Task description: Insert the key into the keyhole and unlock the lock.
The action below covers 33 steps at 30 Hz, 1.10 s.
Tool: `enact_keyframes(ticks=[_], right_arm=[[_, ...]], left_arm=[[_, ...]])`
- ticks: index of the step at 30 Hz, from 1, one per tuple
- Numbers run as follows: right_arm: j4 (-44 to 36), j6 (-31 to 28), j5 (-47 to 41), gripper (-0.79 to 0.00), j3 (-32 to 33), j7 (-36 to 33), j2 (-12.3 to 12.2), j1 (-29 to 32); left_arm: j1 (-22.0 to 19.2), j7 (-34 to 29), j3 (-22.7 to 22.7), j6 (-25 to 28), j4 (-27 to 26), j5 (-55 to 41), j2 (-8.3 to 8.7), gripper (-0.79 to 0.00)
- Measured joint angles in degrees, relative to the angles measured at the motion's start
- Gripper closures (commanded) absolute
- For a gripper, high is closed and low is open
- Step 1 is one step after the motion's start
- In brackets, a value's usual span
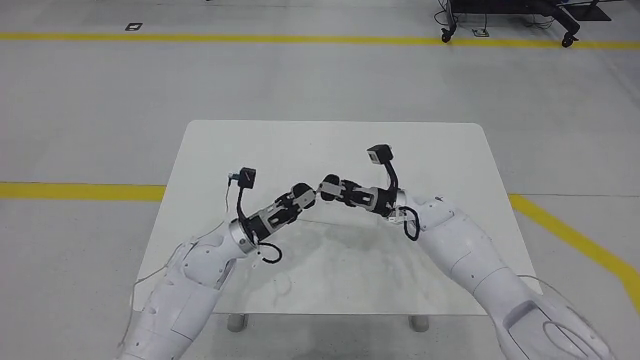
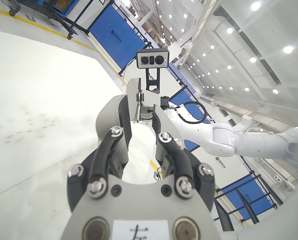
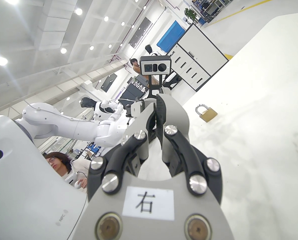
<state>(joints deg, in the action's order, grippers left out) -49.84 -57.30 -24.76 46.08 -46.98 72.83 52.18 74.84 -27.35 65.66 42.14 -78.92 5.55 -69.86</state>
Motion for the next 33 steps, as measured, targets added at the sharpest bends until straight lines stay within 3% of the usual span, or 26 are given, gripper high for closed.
enact_keyframes(ticks=[4,7,18,19,20,21,33], right_arm=[[0.26,0.31,-0.45,0.000,-0.64,-0.31,0.00,-0.31],[0.36,0.34,-0.42,0.000,-1.04,-0.34,0.00,-0.49],[0.39,-0.56,-0.19,0.000,-1.68,0.57,-0.39,-0.51],[0.16,-0.67,0.13,-0.114,-1.77,0.69,-0.46,-0.48],[-0.14,-0.71,0.46,-0.376,-1.86,0.72,-0.53,-0.44],[-0.48,-0.71,0.79,-0.785,-1.94,0.72,-0.61,-0.37],[-0.83,-0.70,1.09,-0.785,-2.02,0.70,-0.71,-0.27]], left_arm=[[-0.03,0.36,-0.60,0.24,0.38,0.90,-0.04,-0.160],[-0.04,0.54,-0.81,0.42,0.26,1.29,-0.02,0.000],[0.49,1.75,-0.28,0.38,-0.25,1.83,0.25,0.000],[0.57,1.79,-0.25,0.39,-0.33,1.87,0.29,0.000],[0.65,1.82,-0.23,0.31,-0.34,1.79,0.30,0.000],[0.73,1.86,-0.22,0.11,-0.35,1.54,0.32,0.000],[1.45,2.14,1.33,-1.44,-0.83,0.19,0.71,0.000]])
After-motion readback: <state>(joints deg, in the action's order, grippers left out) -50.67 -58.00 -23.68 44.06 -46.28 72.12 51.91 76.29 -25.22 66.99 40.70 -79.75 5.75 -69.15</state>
